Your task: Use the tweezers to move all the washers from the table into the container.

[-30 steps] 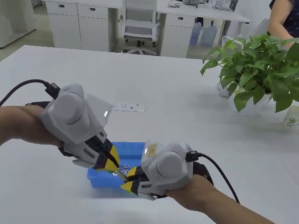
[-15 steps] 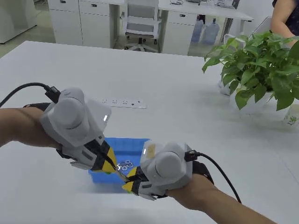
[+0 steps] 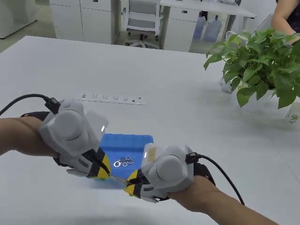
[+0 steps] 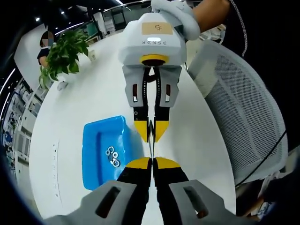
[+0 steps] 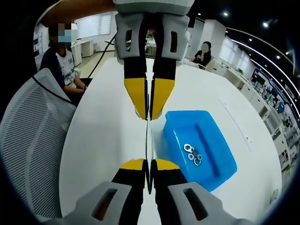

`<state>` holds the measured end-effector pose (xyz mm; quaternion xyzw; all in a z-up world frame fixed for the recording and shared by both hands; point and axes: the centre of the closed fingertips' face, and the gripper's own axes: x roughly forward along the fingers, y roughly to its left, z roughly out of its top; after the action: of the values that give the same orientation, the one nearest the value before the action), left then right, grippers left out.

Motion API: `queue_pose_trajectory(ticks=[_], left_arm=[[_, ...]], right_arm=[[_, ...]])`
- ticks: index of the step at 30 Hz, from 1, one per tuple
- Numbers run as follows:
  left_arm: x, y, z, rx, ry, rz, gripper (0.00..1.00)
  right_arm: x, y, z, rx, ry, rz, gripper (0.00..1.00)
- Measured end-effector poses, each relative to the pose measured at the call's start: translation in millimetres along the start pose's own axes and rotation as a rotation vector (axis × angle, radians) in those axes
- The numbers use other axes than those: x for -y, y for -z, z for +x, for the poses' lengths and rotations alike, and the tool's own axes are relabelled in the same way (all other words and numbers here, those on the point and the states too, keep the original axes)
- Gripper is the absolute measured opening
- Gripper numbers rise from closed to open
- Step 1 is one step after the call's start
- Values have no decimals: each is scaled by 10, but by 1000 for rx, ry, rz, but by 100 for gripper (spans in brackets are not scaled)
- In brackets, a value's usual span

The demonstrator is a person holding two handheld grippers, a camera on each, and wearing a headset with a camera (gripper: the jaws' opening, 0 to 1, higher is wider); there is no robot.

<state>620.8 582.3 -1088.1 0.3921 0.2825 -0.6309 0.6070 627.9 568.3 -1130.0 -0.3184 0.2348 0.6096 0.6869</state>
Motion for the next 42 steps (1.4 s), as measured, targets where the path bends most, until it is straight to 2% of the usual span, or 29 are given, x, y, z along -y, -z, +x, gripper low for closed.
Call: queue_pose_trajectory(ticks=[14, 19, 31, 42], left_arm=[[113, 192, 305, 32, -16, -84, 6], [181, 276, 436, 3, -13, -94, 6], [249, 388, 560, 16, -3, -133, 6], [290, 417, 631, 36, 13, -167, 6]], right_arm=[[-127, 216, 135, -39, -51, 11, 8], [-192, 295, 206, -68, -71, -4, 9], [-228, 371, 272, -80, -86, 13, 12], [-257, 410, 270, -78, -87, 37, 14]])
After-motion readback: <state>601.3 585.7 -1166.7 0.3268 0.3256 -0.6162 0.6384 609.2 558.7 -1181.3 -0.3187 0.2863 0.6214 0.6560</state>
